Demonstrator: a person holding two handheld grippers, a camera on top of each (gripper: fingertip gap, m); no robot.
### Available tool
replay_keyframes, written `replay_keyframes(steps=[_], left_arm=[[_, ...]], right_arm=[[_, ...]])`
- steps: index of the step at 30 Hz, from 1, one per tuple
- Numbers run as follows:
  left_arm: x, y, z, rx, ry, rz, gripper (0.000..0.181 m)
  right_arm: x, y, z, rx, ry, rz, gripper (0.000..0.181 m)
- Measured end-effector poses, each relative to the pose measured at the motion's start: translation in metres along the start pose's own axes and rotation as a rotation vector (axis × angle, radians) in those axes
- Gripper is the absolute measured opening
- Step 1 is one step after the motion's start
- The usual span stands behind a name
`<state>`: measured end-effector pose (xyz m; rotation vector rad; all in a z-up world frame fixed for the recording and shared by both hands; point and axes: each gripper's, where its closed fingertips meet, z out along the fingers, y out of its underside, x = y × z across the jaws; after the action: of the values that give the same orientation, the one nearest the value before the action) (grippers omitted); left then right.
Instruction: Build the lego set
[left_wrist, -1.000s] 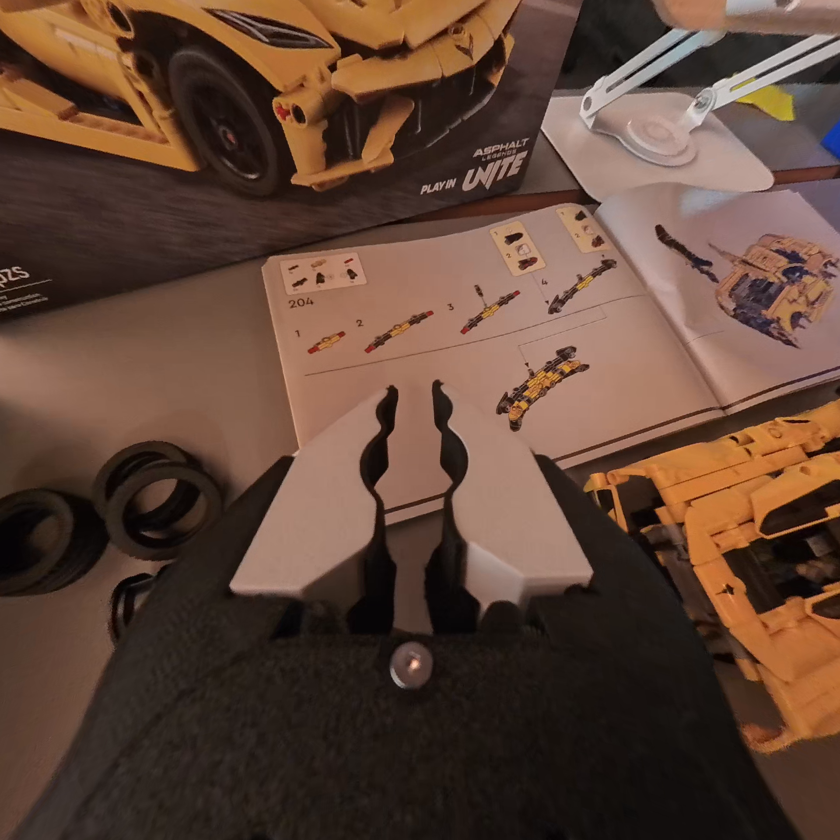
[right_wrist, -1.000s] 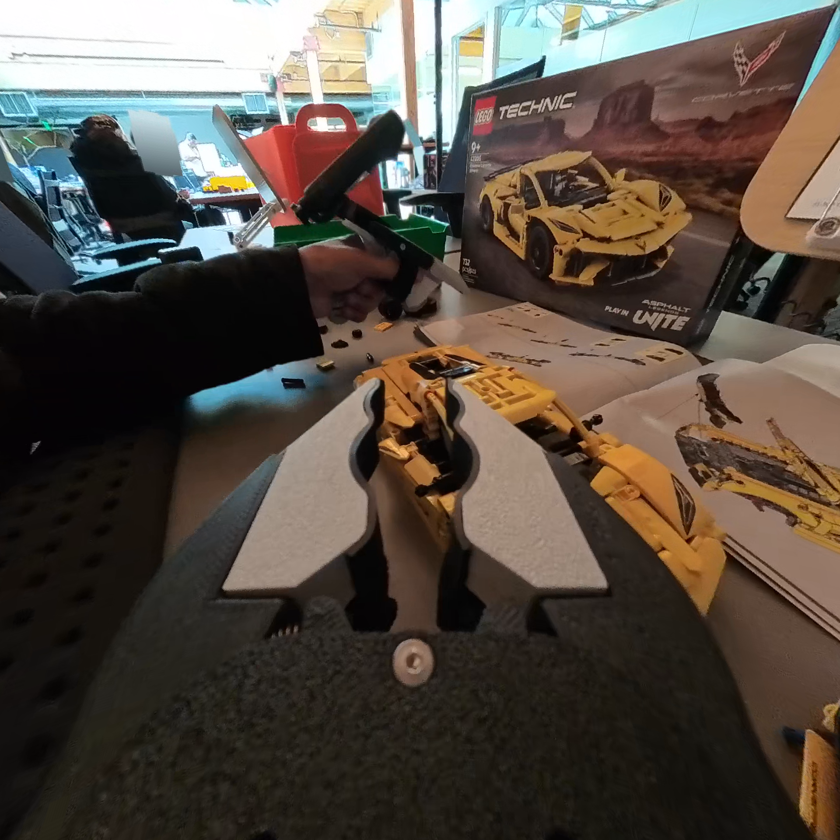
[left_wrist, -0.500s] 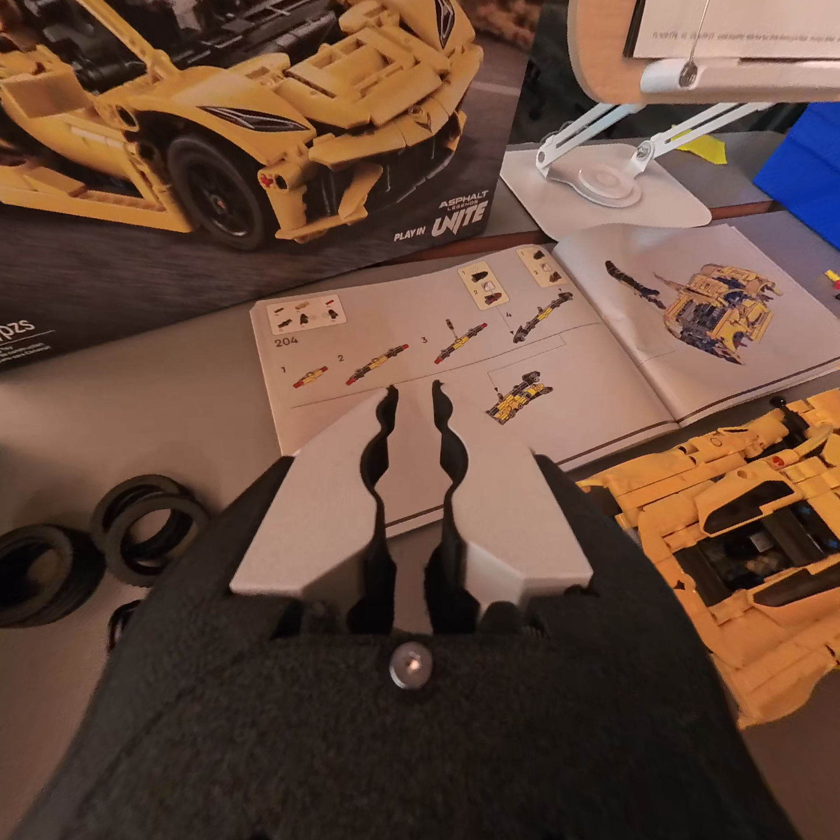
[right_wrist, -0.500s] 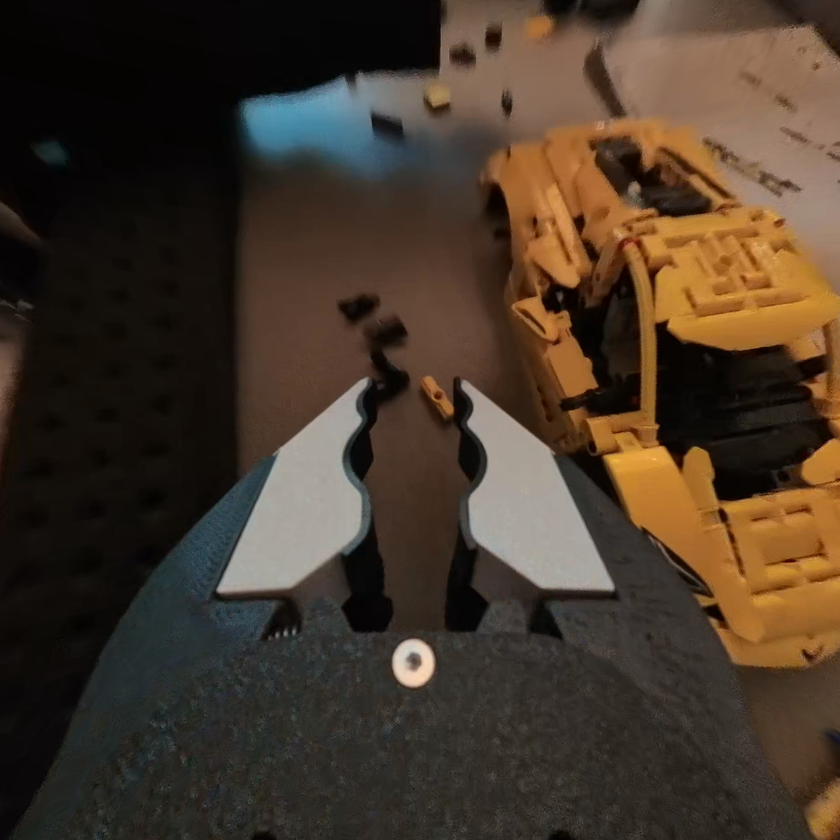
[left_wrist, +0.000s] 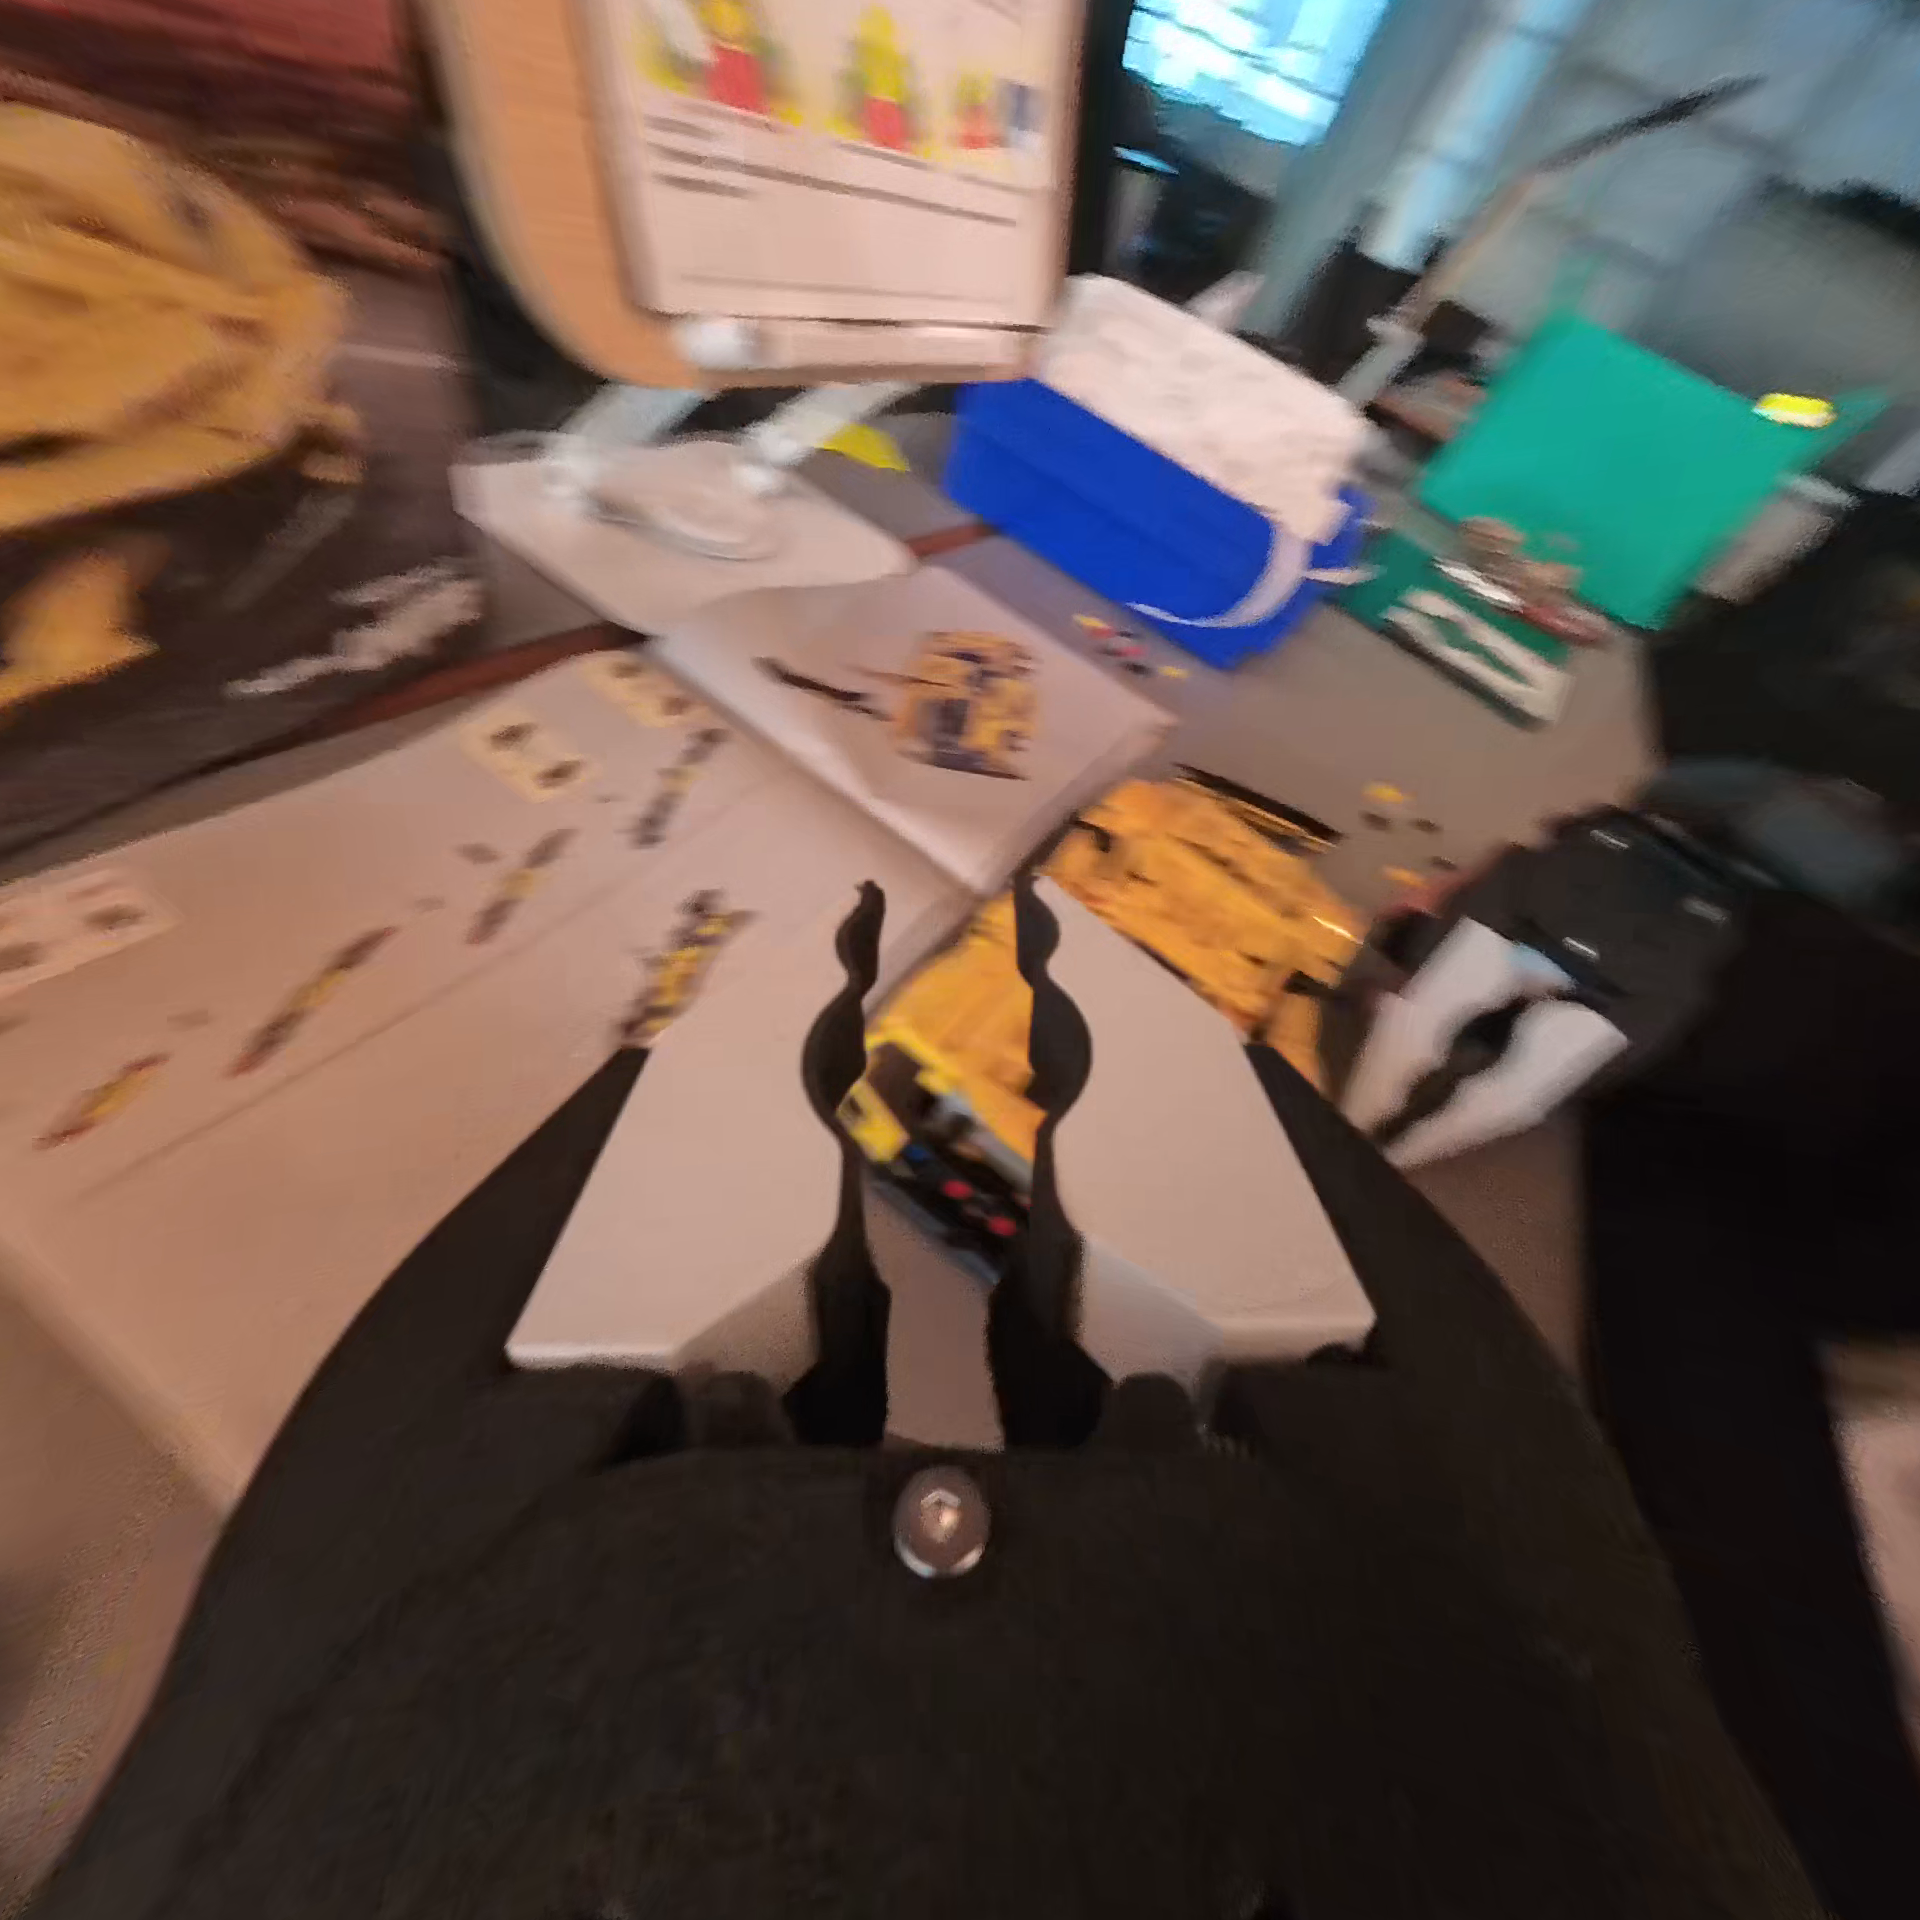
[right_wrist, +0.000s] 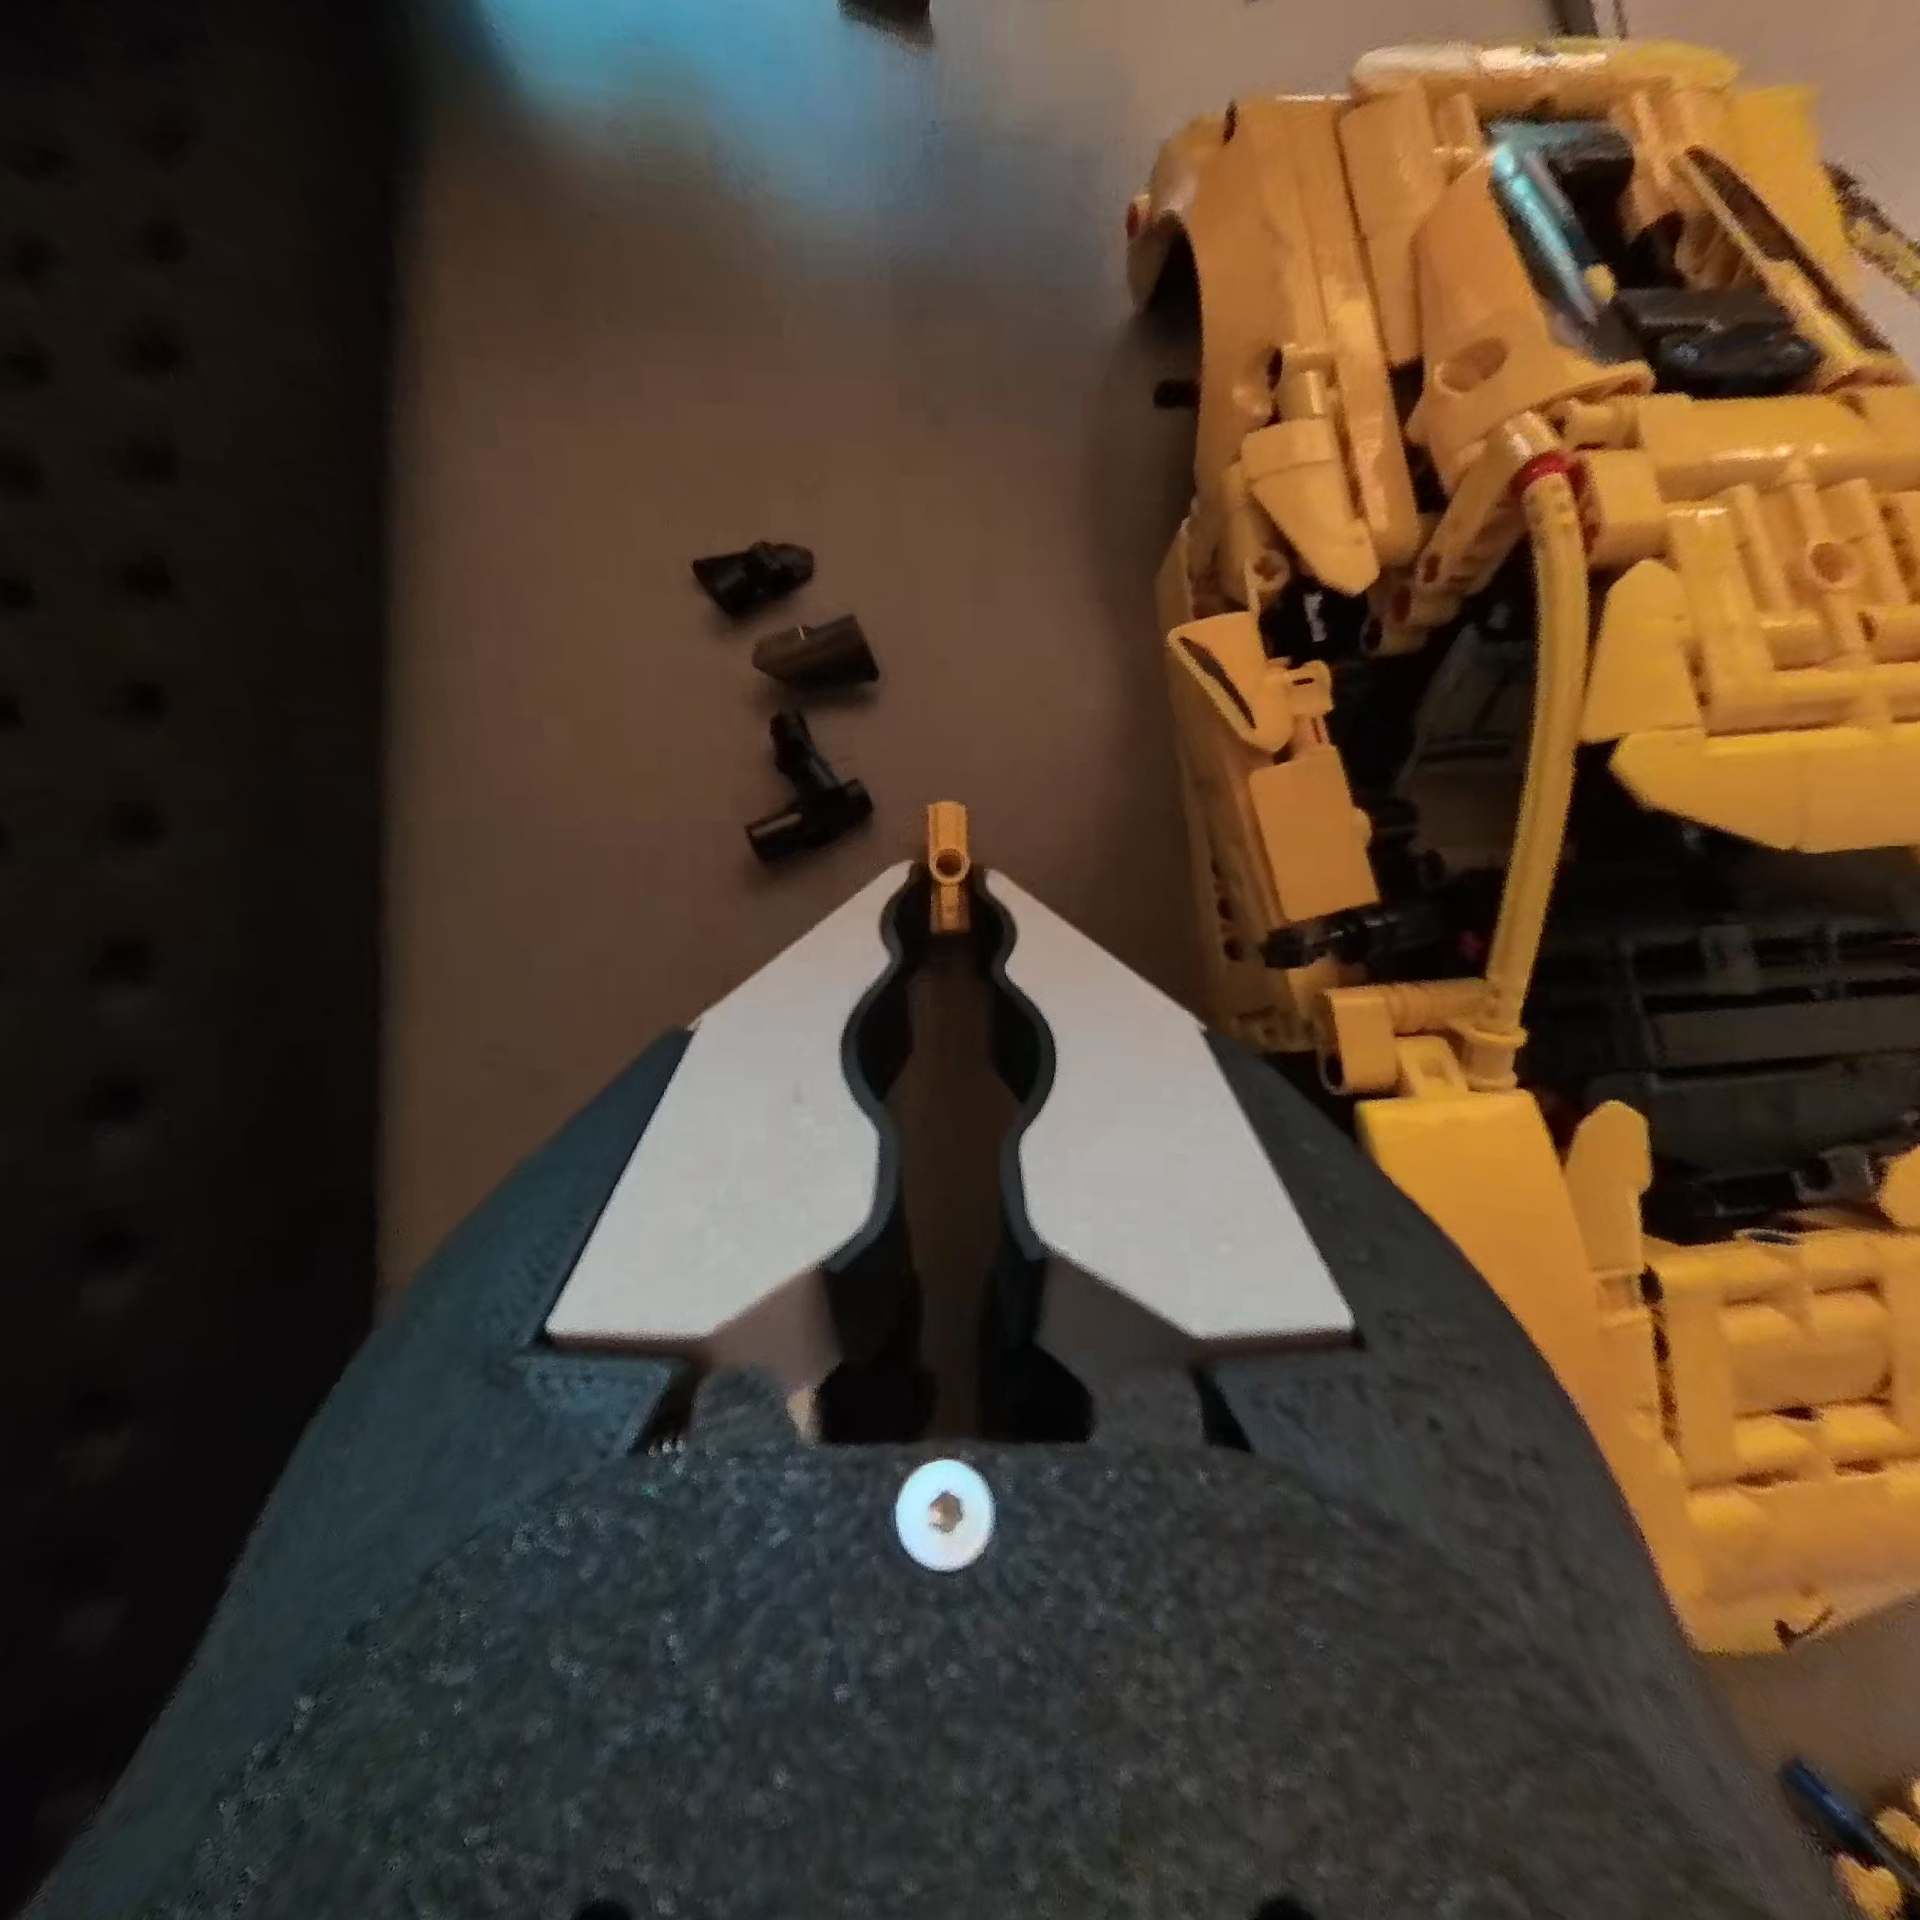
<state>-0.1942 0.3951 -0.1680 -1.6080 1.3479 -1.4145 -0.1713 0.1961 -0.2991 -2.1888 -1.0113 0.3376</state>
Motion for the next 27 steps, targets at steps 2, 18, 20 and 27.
replay_keyframes(steps=[2,18,20,27], left_arm=[[0.035,0.01,0.008,-0.05,0.179,0.024,0.026],[0.125,0.04,0.069,-0.146,0.46,0.159,0.025],[0.129,0.042,0.07,-0.155,0.472,0.163,0.025],[0.139,0.048,0.069,-0.18,0.518,0.177,0.016]], right_arm=[[0.001,-0.017,-0.01,0.071,-0.031,0.052,0.008],[0.054,-0.096,-0.064,0.609,-0.172,0.396,0.007],[0.053,-0.096,-0.066,0.613,-0.168,0.39,0.007],[0.05,-0.09,-0.06,0.561,-0.163,0.378,0.007]])
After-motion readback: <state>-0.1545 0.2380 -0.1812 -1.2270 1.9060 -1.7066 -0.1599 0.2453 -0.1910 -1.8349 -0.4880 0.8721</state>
